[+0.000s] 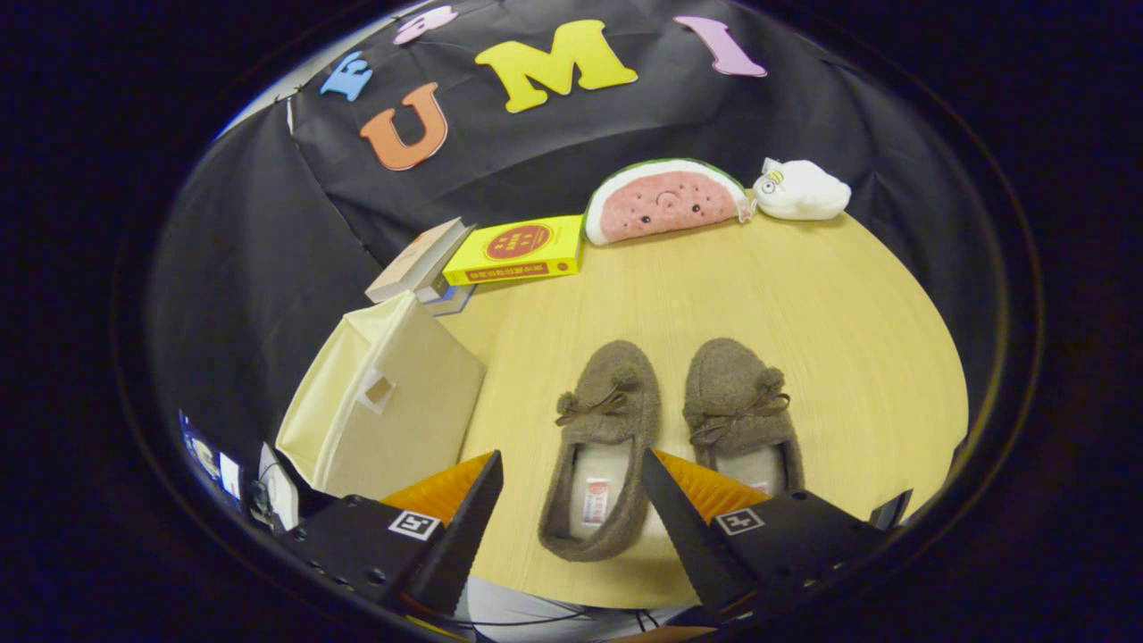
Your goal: Open the storage box then place both shoes into the box .Put the left shoe in first, then the right shoe, with the right side of both shoes facing outward in a uniform manner.
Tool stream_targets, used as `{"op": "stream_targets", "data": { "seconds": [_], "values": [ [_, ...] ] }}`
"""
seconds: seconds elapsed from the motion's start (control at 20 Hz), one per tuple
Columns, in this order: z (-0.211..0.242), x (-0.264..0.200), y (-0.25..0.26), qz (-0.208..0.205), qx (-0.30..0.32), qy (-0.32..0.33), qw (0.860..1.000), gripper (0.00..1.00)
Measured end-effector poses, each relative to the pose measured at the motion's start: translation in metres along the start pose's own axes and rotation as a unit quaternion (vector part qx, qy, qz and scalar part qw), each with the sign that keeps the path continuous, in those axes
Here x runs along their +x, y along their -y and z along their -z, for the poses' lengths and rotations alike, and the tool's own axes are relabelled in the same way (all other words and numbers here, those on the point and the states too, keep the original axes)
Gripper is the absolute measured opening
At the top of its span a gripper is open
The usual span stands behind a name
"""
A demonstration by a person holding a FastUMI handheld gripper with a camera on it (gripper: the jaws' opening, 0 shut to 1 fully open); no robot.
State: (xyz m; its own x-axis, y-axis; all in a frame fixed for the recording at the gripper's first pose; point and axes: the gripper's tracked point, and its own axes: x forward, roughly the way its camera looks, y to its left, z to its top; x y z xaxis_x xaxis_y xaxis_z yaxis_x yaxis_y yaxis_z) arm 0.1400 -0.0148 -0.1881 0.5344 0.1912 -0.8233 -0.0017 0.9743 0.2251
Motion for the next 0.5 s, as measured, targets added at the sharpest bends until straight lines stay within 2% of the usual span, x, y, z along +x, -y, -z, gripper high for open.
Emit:
{"op": "stream_targets", "data": {
  "seconds": [0.1,0.25,0.5],
  "values": [
    [0.010,0.010,0.016,0.026,-0.001,-0.028,0.999,0.95],
    [0.024,0.025,0.024,0.040,0.000,-0.064,0.997,0.78],
    [0.040,0.047,0.034,0.068,-0.009,-0.111,0.992,0.78]
  ]
}}
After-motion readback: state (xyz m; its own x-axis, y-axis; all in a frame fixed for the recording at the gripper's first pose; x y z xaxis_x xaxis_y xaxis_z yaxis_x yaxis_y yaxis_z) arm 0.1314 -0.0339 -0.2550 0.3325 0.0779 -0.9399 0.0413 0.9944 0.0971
